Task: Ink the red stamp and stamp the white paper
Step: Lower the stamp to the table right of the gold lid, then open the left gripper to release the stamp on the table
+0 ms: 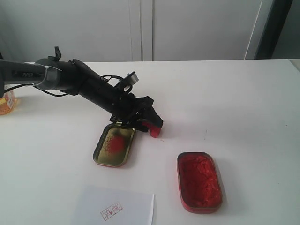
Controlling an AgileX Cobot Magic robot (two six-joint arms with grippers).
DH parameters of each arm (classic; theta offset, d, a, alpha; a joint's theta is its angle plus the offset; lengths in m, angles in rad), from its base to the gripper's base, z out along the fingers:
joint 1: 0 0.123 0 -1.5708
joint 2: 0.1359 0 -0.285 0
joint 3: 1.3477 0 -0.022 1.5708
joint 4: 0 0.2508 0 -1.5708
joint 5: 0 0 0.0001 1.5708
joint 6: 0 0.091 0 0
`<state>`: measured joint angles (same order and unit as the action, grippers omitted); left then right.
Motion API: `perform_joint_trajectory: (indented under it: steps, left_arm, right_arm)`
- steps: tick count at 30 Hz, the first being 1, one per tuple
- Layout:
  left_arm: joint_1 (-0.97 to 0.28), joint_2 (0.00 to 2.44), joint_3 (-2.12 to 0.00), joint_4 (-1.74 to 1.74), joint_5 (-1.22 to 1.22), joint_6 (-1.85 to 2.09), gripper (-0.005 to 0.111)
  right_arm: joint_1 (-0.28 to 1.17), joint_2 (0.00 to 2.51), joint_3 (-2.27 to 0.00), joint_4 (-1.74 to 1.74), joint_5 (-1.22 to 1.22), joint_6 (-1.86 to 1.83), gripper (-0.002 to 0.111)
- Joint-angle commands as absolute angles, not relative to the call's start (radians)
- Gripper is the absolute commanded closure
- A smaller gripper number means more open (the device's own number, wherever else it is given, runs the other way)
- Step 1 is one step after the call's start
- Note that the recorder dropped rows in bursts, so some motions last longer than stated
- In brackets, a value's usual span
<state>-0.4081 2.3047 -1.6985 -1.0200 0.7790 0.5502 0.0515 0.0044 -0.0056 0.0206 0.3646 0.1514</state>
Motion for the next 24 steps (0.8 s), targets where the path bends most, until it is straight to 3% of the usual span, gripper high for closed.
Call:
perform_joint_trajectory:
  steps: [1, 17, 21, 24]
  left_arm:
    - [-0.402, 2.291, -1.747, -0.986, 0.827, 0.53, 0.041]
    - [-0.402, 2.291, -1.89, -0.578, 0.836, 0.357, 0.045]
    - [-0.402, 2.291, -1.921, -0.574, 0.842, 0.35, 0.051]
    - [-0.402, 2.291, -1.93, -0.574, 0.842, 0.336, 0.064]
  right_arm:
    - [0.049, 0.0, 0.0, 0.021, 0.35, 0.155, 0.108]
    - [0.049, 0.0, 0.0, 0.021, 0.35, 0.155, 0.108]
    - [0.049, 0.0, 0.0, 0.021, 0.35, 0.155, 0.108]
    - [0.049, 0.0, 0.0, 0.021, 0.35, 0.155, 0.108]
